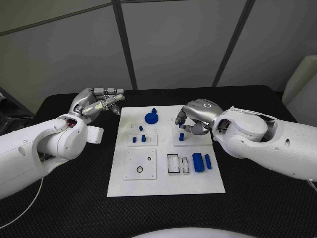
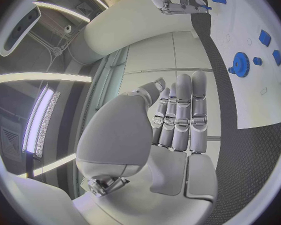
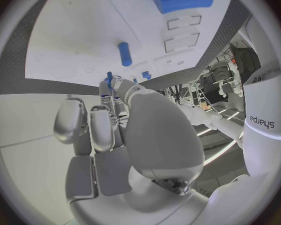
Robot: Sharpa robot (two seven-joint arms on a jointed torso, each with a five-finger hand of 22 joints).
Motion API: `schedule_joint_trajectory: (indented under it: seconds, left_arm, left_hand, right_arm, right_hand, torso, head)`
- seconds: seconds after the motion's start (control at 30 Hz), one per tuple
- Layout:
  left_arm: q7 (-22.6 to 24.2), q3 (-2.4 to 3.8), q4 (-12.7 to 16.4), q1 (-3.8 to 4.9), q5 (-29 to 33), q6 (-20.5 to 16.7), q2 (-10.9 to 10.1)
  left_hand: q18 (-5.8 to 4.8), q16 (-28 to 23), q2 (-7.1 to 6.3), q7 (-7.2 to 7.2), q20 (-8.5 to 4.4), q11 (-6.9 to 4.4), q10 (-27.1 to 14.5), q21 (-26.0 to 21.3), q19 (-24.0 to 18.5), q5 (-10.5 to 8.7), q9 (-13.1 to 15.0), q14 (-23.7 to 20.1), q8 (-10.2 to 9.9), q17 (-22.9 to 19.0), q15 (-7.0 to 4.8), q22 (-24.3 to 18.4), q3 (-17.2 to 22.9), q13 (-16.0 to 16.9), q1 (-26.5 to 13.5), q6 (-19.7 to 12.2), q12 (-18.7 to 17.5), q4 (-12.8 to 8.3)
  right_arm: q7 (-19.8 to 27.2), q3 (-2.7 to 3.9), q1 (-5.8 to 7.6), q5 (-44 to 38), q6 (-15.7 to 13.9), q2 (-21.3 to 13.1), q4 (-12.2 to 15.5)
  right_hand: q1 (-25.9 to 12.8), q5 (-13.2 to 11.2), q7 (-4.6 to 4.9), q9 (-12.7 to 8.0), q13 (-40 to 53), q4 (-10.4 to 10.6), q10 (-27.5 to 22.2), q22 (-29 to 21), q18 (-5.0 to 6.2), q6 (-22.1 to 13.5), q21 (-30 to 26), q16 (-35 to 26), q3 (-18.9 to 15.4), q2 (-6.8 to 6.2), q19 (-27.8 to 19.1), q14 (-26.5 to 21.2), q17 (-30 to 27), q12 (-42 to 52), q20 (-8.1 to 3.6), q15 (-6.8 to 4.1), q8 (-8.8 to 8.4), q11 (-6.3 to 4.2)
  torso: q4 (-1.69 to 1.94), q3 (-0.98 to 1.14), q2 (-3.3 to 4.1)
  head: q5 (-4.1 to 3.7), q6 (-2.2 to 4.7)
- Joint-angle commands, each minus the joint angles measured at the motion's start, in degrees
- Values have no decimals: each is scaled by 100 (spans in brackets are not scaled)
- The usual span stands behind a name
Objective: Assemble the parts on the task board
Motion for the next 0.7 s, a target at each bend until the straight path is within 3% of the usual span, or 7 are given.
schedule_joint_trajectory:
  seconds: [0.03, 0.2, 0.4, 0.47, 0.57, 0.7]
  left_arm:
    - [-1, 5, -16, 5, 18, 37, 32]
    - [-11, 4, -38, 3, 18, 61, 80]
    - [-20, 4, -69, 3, 18, 85, 149]
    - [-25, 4, -94, 3, 18, 86, 170]
    - [-37, 4, -119, 5, 18, 89, 190]
    - [-47, 4, -154, 8, 18, 83, 214]
  left_hand:
    - [-112, -24, 51, 22, 12, 0, -50, -36, -50, -15, -5, -29, 33, -13, 6, -9, -27, 8, 3, -34, 33, -14]
    - [-113, -22, 57, 26, 19, 4, -64, -44, -53, -17, -4, -32, 38, -17, 13, -13, -44, 11, -20, -43, 45, -3]
    - [-113, -21, 58, 27, 21, 6, -73, -48, -54, -17, -3, -34, 40, -20, 15, -15, -53, 12, -28, -49, 51, 0]
    - [-113, -21, 58, 27, 21, 6, -73, -48, -54, -17, -3, -34, 40, -20, 15, -15, -53, 12, -28, -49, 51, 0]
    - [-113, -21, 58, 27, 21, 6, -73, -48, -54, -17, -3, -34, 40, -20, 15, -15, -53, 12, -28, -49, 51, 0]
    - [-113, -20, 56, 28, 22, 7, -78, -50, -55, -17, -3, -35, 41, -22, 16, -16, -57, 13, -29, -53, 55, -2]
  right_arm:
    - [115, 12, 9, 102, -330, 74, 251]
    - [233, 17, 8, 241, -430, 263, 385]
    - [486, 14, -22, 618, -554, 587, 256]
    - [579, 14, -100, 751, -592, 680, 197]
    - [709, 15, -249, 924, -613, 832, 99]
    - [797, 14, -408, 1044, -599, 968, -10]
  right_hand:
    - [-20, 49, 22, 5, 10, -39, 74, 10, -96, 24, 32, 34, 28, -37, 48, 264, 3, -33, 1, -18, -22, -12]
    - [-34, 87, 26, 4, 10, -75, 81, 27, -98, 23, 45, 40, 70, -45, 51, 264, 4, -53, -1, -16, -34, -8]
    - [-63, 141, 38, -1, 7, -117, 73, 28, -98, 7, 50, 41, 129, -51, 43, 262, -5, -89, 0, -8, -59, 4]
    - [-70, 150, 41, -2, 6, -125, 70, 32, -98, 3, 52, 41, 140, -51, 42, 261, -6, -96, 1, -7, -65, 6]
    - [-83, 160, 45, -4, 6, -133, 67, 26, -97, -2, 49, 41, 151, -53, 37, 260, -9, -106, 3, -4, -71, 10]
    - [-90, 162, 47, -4, 5, -136, 64, 24, -96, -4, 48, 40, 155, -54, 34, 259, -13, -110, 4, -2, -74, 12]
  torso:
    - [10, 2, 3]
    - [20, -7, -2]
    - [26, -20, 5]
    - [12, -8, 6]
    - [16, -20, 6]
    - [22, -19, 11]
  head:
    - [68, 14]
    - [190, 1]
    - [450, -27]
    - [541, -34]
    - [662, -70]
    - [778, -121]
